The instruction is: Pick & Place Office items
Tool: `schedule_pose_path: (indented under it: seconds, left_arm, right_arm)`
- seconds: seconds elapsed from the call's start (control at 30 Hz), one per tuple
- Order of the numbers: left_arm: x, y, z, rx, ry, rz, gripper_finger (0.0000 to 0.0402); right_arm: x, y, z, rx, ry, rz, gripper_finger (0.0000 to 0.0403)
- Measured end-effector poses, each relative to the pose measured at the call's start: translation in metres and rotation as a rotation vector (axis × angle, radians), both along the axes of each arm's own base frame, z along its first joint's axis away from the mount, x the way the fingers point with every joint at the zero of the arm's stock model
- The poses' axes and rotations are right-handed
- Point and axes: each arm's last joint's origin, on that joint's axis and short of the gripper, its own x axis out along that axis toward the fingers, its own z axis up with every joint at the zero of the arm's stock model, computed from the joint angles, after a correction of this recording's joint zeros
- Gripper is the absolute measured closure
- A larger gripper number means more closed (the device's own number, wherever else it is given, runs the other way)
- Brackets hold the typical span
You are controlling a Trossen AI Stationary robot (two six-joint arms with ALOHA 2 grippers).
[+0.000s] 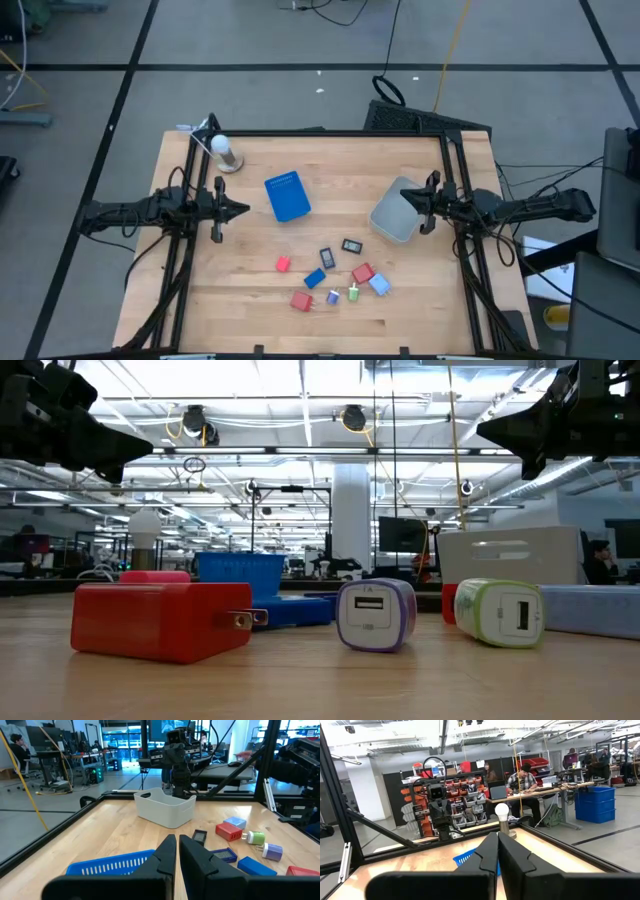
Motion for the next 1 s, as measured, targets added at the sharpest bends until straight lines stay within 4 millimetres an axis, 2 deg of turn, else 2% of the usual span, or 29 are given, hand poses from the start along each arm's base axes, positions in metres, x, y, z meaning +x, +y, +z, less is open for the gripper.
schedule_pose_path:
  seconds: [1.0]
  left_arm:
    - [0.0,0.0,0.0,0.0,0.0,0.0,0.0376]
  right_arm:
    - [0.0,0.0,0.0,0.0,0.0,0.0,0.0399]
